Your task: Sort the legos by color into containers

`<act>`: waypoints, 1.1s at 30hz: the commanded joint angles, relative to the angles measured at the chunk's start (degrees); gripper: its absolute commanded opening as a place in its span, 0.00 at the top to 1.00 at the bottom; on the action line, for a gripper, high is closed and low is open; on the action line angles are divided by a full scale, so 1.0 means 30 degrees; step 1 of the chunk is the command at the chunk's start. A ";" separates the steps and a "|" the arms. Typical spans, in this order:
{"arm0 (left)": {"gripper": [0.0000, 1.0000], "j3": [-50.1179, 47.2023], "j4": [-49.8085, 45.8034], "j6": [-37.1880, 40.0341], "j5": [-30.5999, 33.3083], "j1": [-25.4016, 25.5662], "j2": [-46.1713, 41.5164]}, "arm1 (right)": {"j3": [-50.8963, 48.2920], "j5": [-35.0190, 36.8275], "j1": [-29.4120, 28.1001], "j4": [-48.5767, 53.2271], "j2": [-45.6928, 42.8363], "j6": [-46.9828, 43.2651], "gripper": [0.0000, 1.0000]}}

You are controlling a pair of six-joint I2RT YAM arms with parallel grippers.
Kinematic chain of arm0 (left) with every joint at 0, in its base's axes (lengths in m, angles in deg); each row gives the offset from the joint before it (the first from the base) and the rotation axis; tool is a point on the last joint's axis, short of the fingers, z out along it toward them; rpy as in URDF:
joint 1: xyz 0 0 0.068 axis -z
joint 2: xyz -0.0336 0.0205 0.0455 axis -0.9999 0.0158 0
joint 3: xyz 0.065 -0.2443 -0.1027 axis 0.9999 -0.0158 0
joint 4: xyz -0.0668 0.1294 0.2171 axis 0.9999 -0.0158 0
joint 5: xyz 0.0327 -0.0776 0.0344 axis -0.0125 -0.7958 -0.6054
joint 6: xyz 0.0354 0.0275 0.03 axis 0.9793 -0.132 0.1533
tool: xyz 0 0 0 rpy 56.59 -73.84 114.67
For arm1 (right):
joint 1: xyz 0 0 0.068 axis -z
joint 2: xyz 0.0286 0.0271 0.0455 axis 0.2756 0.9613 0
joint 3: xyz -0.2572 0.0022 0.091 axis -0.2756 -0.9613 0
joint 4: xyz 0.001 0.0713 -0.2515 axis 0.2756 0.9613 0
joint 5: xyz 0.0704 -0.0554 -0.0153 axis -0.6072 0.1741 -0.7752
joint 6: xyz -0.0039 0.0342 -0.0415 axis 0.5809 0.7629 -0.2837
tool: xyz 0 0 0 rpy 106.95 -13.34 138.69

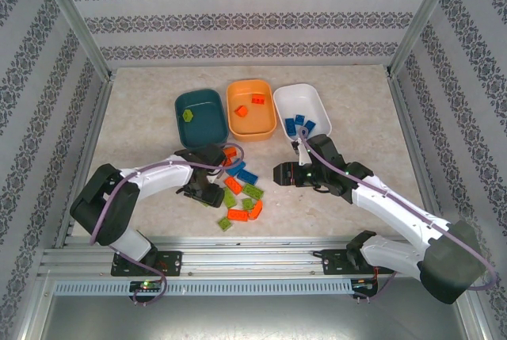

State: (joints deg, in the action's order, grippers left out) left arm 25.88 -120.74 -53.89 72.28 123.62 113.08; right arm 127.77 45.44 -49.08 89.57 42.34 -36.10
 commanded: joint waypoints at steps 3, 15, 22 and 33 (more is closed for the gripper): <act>0.42 0.0433 0.0857 0.0553 -0.0235 0.0099 0.0436 | -0.0219 -0.0230 0.0222 -0.0147 -0.0321 0.0263 0.36; 0.60 -0.0566 0.1330 -0.0656 -0.1418 -0.0466 -0.1006 | -0.0065 0.0076 0.0220 0.0062 -0.0546 0.0425 0.36; 0.61 -0.1275 0.1276 -0.1788 -0.1994 -0.1188 -0.3218 | -0.0065 0.0207 0.0187 0.0092 -0.0659 0.0548 0.36; 0.60 -0.1074 0.0157 -0.3105 -0.2814 -0.3478 -0.7997 | -0.0299 0.0275 0.0128 -0.0233 -0.0596 0.0780 0.36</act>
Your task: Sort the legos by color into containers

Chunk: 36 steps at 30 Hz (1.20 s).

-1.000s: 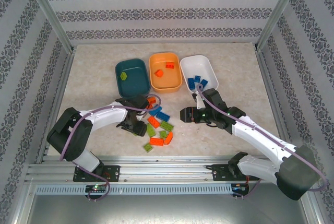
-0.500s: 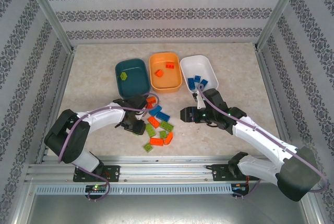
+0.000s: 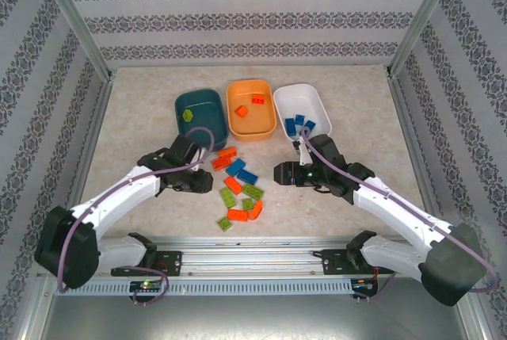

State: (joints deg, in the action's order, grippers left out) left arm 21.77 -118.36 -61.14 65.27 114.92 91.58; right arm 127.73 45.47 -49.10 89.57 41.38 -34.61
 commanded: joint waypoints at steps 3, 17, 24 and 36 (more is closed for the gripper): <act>0.60 0.1286 -0.0613 -0.0626 -0.0796 -0.1388 -0.1336 | -0.0394 0.0304 0.0085 -0.0499 -0.0087 0.0417 0.36; 0.59 0.9037 0.0189 0.0795 -0.0589 -0.4835 0.6688 | -0.0756 0.0701 -0.0479 -0.0580 0.0091 0.0371 0.36; 0.41 0.6363 -0.1187 -0.0167 0.0992 -0.1970 0.3481 | -0.1020 0.1141 -0.0377 -0.0406 -0.0110 -0.0072 0.35; 0.33 0.1588 0.0159 -0.3412 0.2467 0.0450 0.3539 | -0.0049 0.0883 -0.2338 -0.1037 0.1632 0.0051 0.36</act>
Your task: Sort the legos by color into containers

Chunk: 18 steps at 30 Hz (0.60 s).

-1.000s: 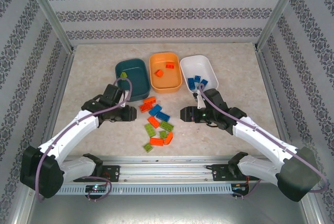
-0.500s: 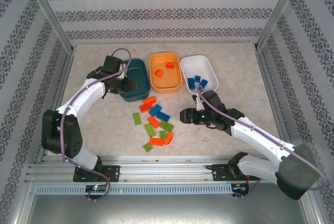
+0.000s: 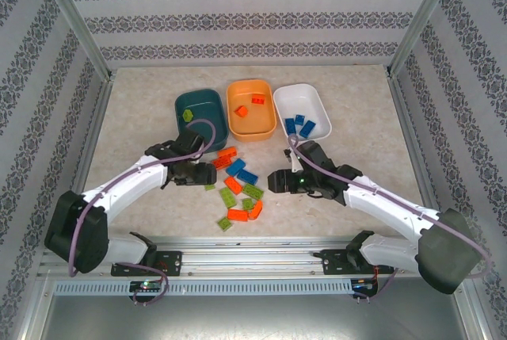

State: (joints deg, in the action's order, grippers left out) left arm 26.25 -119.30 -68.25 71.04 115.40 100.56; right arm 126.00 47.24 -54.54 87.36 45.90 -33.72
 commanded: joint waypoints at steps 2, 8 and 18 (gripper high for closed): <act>0.33 0.0214 0.0772 -0.1124 0.0474 0.0442 0.1289 | 0.0390 0.0456 -0.0826 -0.0410 0.0217 -0.0164 0.36; 0.34 0.0617 0.1695 -0.1339 0.0370 0.0548 0.3087 | -0.0055 0.0476 -0.1147 -0.0738 0.0215 0.0054 0.36; 0.36 0.1813 0.1805 -0.1261 0.0744 0.0594 0.5325 | -0.0160 0.0752 -0.1147 -0.0652 0.0119 -0.0192 0.36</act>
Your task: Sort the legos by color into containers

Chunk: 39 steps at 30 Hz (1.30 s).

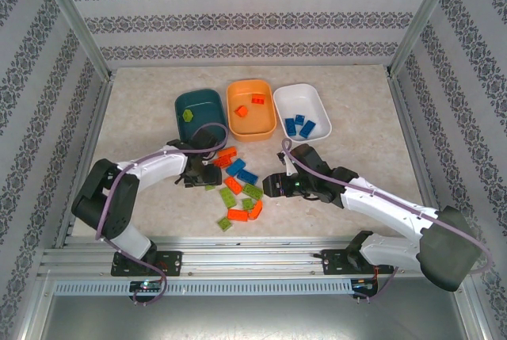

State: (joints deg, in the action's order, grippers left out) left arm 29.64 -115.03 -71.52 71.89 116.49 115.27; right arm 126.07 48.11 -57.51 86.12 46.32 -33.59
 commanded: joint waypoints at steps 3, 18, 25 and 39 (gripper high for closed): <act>0.39 0.1046 0.0181 0.0000 0.0570 0.0213 0.0995 | -0.0170 0.0406 -0.0138 -0.0277 0.0129 -0.0287 0.36; 0.70 0.1198 -0.1562 0.1101 0.1312 0.0220 0.1833 | -0.0200 0.0353 0.0097 -0.0628 0.0410 -0.0292 0.36; 0.73 0.1171 -0.2204 0.1341 0.1489 0.0184 0.0264 | -0.0171 0.0395 0.0098 -0.0632 0.0341 -0.0240 0.36; 0.72 0.2925 -0.3328 0.1722 0.0291 -0.0883 -0.3243 | 0.0034 0.0284 -0.0073 -0.1011 0.0948 -0.0032 0.36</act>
State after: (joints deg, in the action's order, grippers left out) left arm 35.39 -122.66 -68.05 74.19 115.55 107.27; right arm 125.92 48.50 -57.49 84.37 48.90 -33.67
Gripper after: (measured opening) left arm 0.278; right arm 0.643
